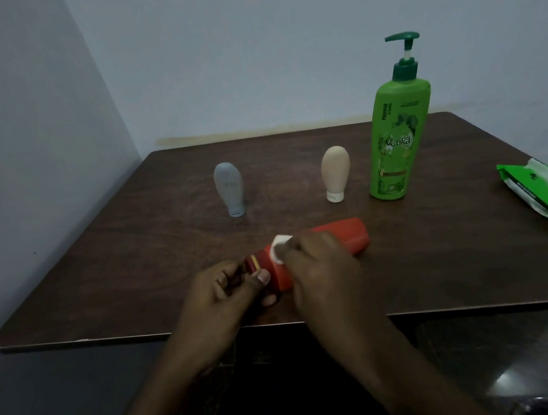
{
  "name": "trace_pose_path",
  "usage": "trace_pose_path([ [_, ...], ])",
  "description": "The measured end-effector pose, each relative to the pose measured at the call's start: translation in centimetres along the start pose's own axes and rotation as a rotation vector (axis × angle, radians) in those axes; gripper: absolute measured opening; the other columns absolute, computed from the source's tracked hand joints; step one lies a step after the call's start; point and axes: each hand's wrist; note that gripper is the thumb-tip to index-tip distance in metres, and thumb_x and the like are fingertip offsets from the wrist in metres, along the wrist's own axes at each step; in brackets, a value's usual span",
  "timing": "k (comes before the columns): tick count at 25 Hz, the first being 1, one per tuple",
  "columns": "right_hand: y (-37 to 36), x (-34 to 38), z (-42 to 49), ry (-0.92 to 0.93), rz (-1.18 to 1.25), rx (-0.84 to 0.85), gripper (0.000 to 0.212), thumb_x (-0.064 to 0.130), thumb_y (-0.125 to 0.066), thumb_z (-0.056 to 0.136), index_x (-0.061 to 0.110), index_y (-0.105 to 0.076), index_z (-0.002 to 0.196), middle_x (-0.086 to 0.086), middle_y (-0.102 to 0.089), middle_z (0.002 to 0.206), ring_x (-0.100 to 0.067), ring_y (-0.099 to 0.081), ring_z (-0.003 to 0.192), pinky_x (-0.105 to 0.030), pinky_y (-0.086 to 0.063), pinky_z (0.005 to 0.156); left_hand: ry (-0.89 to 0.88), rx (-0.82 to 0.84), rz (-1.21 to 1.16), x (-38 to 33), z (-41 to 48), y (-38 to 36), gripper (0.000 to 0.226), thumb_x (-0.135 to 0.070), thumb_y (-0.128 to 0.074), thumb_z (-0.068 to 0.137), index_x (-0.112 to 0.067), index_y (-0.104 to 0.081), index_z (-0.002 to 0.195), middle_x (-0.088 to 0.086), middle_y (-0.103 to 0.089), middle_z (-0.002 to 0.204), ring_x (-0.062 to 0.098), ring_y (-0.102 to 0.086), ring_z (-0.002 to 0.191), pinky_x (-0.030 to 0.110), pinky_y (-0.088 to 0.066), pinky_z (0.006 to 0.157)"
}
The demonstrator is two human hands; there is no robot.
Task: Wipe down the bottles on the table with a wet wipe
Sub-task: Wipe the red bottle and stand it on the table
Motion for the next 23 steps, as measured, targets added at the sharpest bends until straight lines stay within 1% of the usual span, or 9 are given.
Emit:
trace_pose_path([
  [2,-0.1,1.4,-1.3,0.06,0.044,0.014,0.031,0.017,-0.052,0.087,0.014,-0.068,0.113,-0.001,-0.065,0.104,-0.021,-0.057,0.092,-0.033,-0.05,0.073,0.012,0.004,-0.027,0.0,0.0,0.0,0.018,-0.006,-0.066,0.096,0.011,-0.069,0.095,0.022,-0.072,0.088,0.023,-0.071,0.083,0.029,-0.061,0.072],
  [4,0.3,-0.2,-2.0,0.043,0.008,0.04,0.033,0.011,-0.053,0.086,0.015,-0.068,0.116,-0.002,-0.066,0.106,-0.022,-0.059,0.092,-0.035,-0.052,0.075,0.034,0.01,-0.026,0.0,0.2,-0.1,0.018,-0.006,-0.064,0.097,0.01,-0.071,0.103,0.026,-0.075,0.099,0.024,-0.072,0.087,0.036,-0.062,0.082],
  [8,1.0,-7.3,-1.1,-0.257,-0.118,-0.029,0.033,0.002,-0.056,0.075,0.007,-0.076,0.101,-0.016,-0.067,0.085,-0.037,-0.063,0.075,-0.039,-0.052,0.065,0.068,-0.037,-0.028,0.5,0.6,0.0,0.019,-0.007,-0.065,0.097,0.009,-0.069,0.105,0.017,-0.074,0.094,0.023,-0.074,0.084,0.032,-0.063,0.078],
  [10,1.3,-8.0,-0.7,-0.348,-0.134,-0.041,0.031,-0.001,-0.059,0.075,0.005,-0.076,0.099,-0.018,-0.067,0.083,-0.04,-0.064,0.076,-0.041,-0.052,0.066,0.078,-0.041,-0.029,0.7,0.6,0.0,0.021,-0.009,-0.066,0.097,0.01,-0.069,0.107,0.016,-0.075,0.094,0.024,-0.075,0.085,0.034,-0.062,0.08],
  [12,0.7,-5.4,-1.1,-0.254,-0.106,-0.039,0.032,-0.001,-0.063,0.078,0.009,-0.074,0.106,-0.013,-0.068,0.091,-0.034,-0.064,0.082,-0.04,-0.054,0.07,0.082,-0.042,-0.032,0.5,0.6,-0.1,0.021,-0.009,-0.065,0.097,0.009,-0.07,0.108,0.017,-0.076,0.096,0.024,-0.075,0.085,0.035,-0.063,0.081],
  [15,0.2,0.4,-2.9,-0.036,0.006,0.054,0.033,0.017,-0.048,0.088,0.016,-0.068,0.114,-0.001,-0.065,0.103,-0.021,-0.059,0.093,-0.034,-0.054,0.074,0.107,-0.017,-0.066,0.3,0.5,0.1,0.02,-0.009,-0.064,0.098,0.006,-0.073,0.109,0.019,-0.078,0.104,0.027,-0.076,0.091,0.04,-0.064,0.085],
  [17,0.5,0.4,-2.8,0.004,0.013,0.054,0.034,0.018,-0.046,0.089,0.016,-0.067,0.115,0.0,-0.065,0.103,-0.02,-0.058,0.092,-0.033,-0.053,0.075,0.105,0.004,-0.057,0.2,0.4,0.2,0.02,-0.009,-0.064,0.098,0.005,-0.074,0.108,0.021,-0.078,0.106,0.027,-0.075,0.094,0.042,-0.063,0.088],
  [21,1.0,-7.0,-0.5,-0.263,-0.149,-0.085,0.034,0.006,-0.054,0.074,0.007,-0.076,0.1,-0.015,-0.064,0.082,-0.037,-0.062,0.072,-0.038,-0.051,0.063,0.078,-0.022,-0.018,0.5,0.6,0.3,0.018,-0.006,-0.064,0.097,0.007,-0.073,0.104,0.013,-0.077,0.089,0.021,-0.073,0.082,0.032,-0.065,0.078],
  [23,1.1,-7.3,-0.2,-0.313,-0.179,-0.093,0.032,0.005,-0.055,0.071,0.005,-0.076,0.095,-0.016,-0.064,0.078,-0.039,-0.063,0.07,-0.038,-0.051,0.061,0.07,-0.023,-0.006,0.7,0.7,0.3,0.021,-0.006,-0.064,0.097,0.013,-0.07,0.103,0.015,-0.071,0.086,0.023,-0.072,0.08,0.034,-0.064,0.077],
])
Point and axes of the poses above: each hand's wrist, its own z-axis towards the middle knuckle, its own y-axis out of the back of the hand, x = y × z
